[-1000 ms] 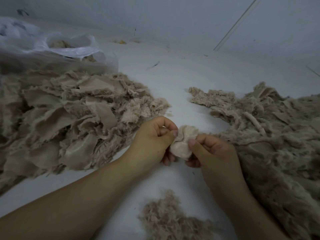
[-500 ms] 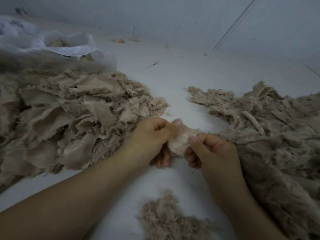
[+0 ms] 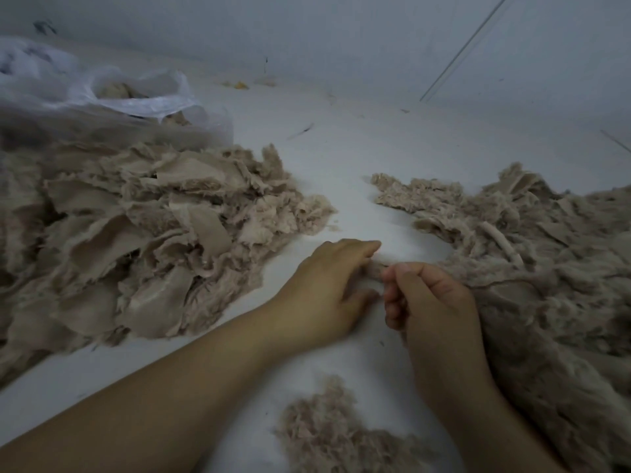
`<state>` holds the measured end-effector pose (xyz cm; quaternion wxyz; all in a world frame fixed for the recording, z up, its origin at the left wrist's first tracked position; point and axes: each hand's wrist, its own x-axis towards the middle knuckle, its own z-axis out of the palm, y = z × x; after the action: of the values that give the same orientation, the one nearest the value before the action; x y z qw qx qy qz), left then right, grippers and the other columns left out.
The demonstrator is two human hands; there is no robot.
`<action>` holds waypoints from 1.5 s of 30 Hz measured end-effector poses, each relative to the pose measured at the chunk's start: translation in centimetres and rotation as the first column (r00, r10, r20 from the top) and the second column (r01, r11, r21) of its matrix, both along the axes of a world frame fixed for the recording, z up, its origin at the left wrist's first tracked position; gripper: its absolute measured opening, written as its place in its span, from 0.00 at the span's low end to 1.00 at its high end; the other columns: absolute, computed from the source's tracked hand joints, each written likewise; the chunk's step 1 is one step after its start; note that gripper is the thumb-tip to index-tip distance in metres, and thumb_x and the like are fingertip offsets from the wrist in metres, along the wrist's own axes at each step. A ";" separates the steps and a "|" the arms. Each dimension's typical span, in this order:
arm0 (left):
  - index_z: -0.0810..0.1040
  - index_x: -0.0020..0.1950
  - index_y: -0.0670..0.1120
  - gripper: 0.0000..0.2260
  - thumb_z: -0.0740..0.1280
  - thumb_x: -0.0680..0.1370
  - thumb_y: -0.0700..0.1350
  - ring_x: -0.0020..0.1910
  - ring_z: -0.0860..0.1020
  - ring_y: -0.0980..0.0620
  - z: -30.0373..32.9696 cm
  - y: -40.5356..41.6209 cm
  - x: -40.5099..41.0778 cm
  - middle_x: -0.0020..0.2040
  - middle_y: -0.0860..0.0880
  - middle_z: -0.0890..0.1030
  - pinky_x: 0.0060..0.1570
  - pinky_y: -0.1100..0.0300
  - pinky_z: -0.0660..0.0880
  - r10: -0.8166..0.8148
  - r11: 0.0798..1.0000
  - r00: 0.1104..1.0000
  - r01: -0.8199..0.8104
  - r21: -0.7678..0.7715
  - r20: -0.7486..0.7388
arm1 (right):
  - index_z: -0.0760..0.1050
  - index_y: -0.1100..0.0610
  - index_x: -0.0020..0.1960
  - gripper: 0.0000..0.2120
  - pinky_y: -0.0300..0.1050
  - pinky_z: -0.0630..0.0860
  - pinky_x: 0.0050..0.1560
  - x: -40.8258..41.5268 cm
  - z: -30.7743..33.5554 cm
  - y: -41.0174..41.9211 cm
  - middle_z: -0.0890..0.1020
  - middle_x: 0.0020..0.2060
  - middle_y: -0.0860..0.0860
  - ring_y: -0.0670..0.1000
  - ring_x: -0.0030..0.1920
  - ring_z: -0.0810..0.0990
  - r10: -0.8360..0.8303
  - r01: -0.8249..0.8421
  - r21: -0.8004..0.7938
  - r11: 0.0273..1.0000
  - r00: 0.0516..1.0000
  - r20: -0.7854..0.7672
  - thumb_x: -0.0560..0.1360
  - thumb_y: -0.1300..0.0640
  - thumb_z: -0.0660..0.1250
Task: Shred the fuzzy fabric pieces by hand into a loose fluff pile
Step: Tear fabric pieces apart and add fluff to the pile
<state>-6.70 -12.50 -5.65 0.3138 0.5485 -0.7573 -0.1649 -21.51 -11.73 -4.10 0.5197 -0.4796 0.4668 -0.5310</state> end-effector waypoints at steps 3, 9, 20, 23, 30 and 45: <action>0.78 0.61 0.52 0.12 0.65 0.78 0.46 0.54 0.68 0.50 0.3 0.0 -0.4 0.57 0.54 0.76 0.53 0.52 0.68 -0.043 0.996 0.981 0.057 -0.069 0.191 | 0.78 0.58 0.44 0.08 0.35 0.70 0.27 0.1 0.0 0.0 0.78 0.29 0.49 0.45 0.27 0.72 0.013 -0.013 -0.029 1.000 1.000 0.014 0.79 0.66 0.63; 0.78 0.44 0.44 0.03 0.65 0.76 0.39 0.46 0.68 0.48 0.6 0.2 -0.6 0.42 0.49 0.73 0.47 0.47 0.69 -0.023 0.994 0.989 0.038 -0.102 0.147 | 0.76 0.55 0.54 0.08 0.39 0.77 0.32 0.3 0.1 0.0 0.83 0.49 0.49 0.47 0.32 0.80 -0.002 0.001 0.031 1.000 0.999 0.055 0.80 0.65 0.62; 0.73 0.43 0.45 0.06 0.62 0.78 0.37 0.30 0.78 0.55 0.6 0.5 -0.5 0.36 0.47 0.80 0.31 0.55 0.76 0.078 0.985 0.864 -0.144 -0.095 -0.498 | 0.79 0.59 0.48 0.07 0.37 0.77 0.32 0.1 -0.4 -0.3 0.85 0.35 0.53 0.47 0.31 0.81 0.118 -0.119 -0.008 0.993 0.986 -0.116 0.78 0.68 0.66; 0.73 0.43 0.42 0.06 0.62 0.79 0.35 0.30 0.77 0.49 0.8 0.5 -0.2 0.37 0.39 0.78 0.28 0.54 0.76 0.098 0.988 0.745 -0.151 -0.024 -0.660 | 0.79 0.59 0.50 0.08 0.37 0.79 0.35 0.0 -0.6 -0.6 0.86 0.39 0.54 0.48 0.35 0.84 0.069 -0.069 0.003 0.998 0.995 -0.065 0.77 0.70 0.66; 0.77 0.48 0.45 0.13 0.71 0.73 0.28 0.36 0.72 0.47 0.9 -0.1 -0.2 0.40 0.43 0.75 0.35 0.52 0.72 0.136 0.989 0.685 -0.052 0.139 -0.715 | 0.79 0.55 0.53 0.12 0.41 0.81 0.41 -0.1 -1.1 -1.0 0.86 0.44 0.54 0.51 0.43 0.86 0.005 -0.004 0.044 0.999 1.000 -0.013 0.77 0.69 0.65; 0.83 0.46 0.36 0.08 0.67 0.74 0.26 0.49 0.84 0.45 1.8 1.4 -0.7 0.47 0.39 0.84 0.51 0.55 0.80 -0.108 0.985 0.607 -0.043 -0.169 -0.787 | 0.79 0.52 0.56 0.08 0.41 0.78 0.31 0.0 0.0 0.0 0.86 0.43 0.49 0.50 0.31 0.81 0.078 -0.078 -0.036 0.996 0.997 -0.003 0.77 0.57 0.70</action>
<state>-7.36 -11.15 -3.81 0.6592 0.3758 -0.5609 -0.3311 -21.48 -11.71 -4.07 0.5309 -0.5073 0.4385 -0.5182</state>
